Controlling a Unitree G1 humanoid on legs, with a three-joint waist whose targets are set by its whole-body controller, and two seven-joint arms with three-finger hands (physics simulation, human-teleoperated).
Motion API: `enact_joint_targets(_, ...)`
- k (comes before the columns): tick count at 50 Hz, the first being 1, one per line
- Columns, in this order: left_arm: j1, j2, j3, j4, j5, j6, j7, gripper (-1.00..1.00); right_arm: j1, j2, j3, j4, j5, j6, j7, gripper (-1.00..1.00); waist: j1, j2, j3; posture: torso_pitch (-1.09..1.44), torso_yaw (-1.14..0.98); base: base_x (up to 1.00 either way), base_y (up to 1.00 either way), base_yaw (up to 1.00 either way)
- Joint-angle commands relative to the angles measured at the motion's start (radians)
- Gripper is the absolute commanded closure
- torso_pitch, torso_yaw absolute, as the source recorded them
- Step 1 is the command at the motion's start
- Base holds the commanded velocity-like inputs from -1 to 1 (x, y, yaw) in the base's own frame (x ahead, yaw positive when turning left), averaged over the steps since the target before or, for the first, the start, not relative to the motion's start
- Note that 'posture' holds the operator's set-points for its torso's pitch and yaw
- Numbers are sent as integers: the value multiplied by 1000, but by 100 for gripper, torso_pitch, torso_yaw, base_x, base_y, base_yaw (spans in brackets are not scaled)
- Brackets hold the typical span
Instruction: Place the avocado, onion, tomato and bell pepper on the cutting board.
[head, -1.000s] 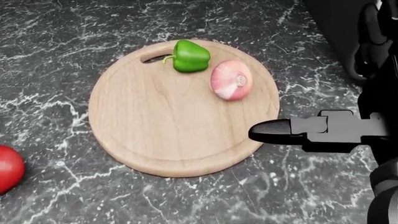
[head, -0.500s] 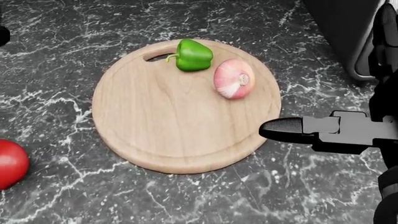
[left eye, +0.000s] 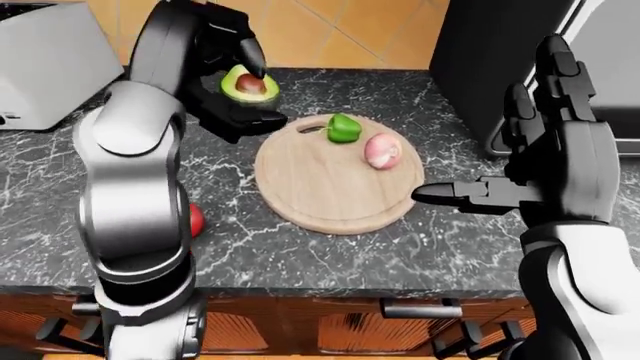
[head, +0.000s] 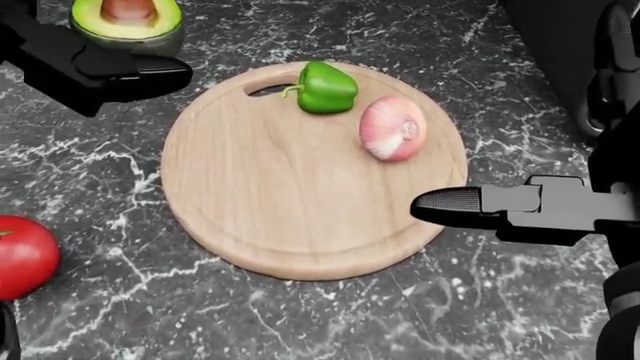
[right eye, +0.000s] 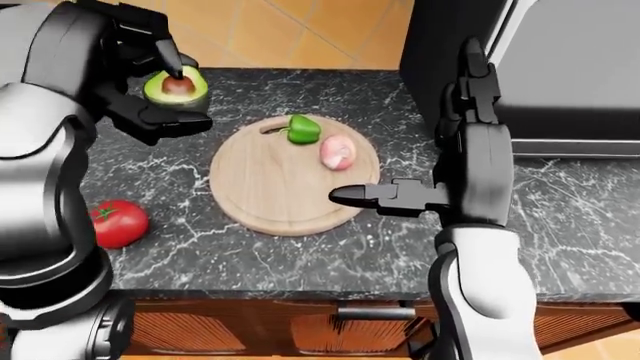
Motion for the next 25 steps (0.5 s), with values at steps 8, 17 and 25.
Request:
enact_joint_targets(8,-6,-165,-62,-46,110,-44,-38,78,-6,1,-2,-15,1,-42,-7,-100,2,-7,-26,0,0,0,0,0)
enact_joint_targets(17,40,-313,-114,17,144,-139,-17,76,2,1,0,-18,0,-44,-6,-100,4,-15,-29,0,0,0,0,0)
enact_joint_targets(25,84,-352,-135,5,182,-163,-41,75,-5,0,-1,-18,-1,-38,-5,-100,4,-17,-29,0,0,0,0,0)
